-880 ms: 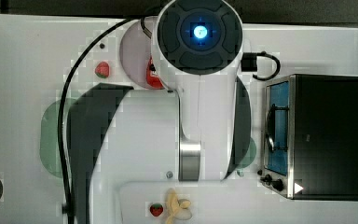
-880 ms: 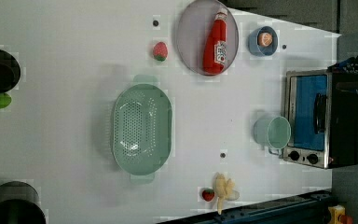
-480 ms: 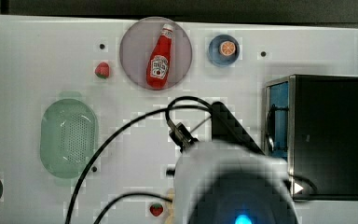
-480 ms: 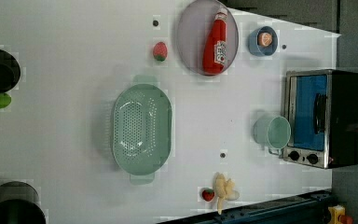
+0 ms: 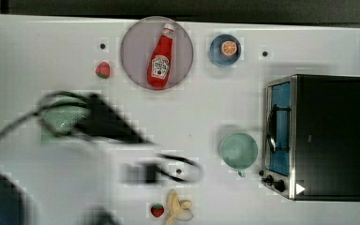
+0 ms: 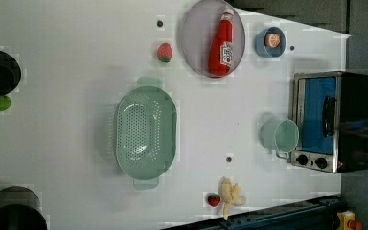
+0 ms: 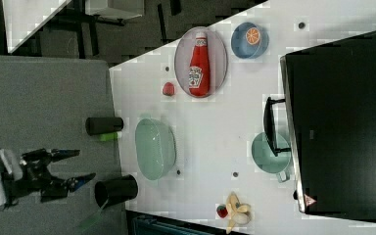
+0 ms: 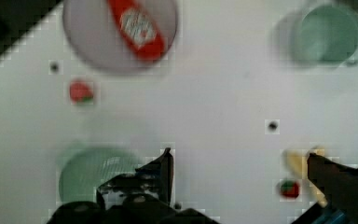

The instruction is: Drag strainer left to right.

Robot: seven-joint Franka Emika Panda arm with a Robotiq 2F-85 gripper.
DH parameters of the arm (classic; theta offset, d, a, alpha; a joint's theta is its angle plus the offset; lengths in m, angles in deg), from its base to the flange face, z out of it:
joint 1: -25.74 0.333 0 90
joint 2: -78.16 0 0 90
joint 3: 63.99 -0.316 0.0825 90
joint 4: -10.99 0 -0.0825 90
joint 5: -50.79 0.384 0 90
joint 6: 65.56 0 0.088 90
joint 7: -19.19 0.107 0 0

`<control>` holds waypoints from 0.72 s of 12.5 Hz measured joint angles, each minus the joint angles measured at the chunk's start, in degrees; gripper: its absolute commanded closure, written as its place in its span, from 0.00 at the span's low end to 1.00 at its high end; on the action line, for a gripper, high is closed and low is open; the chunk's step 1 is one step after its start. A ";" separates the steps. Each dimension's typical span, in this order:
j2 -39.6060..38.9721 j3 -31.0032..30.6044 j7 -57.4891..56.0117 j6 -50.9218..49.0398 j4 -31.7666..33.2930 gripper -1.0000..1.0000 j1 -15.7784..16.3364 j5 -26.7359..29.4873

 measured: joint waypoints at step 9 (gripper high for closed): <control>-26.95 -20.81 43.51 20.91 5.43 0.00 5.46 -1.70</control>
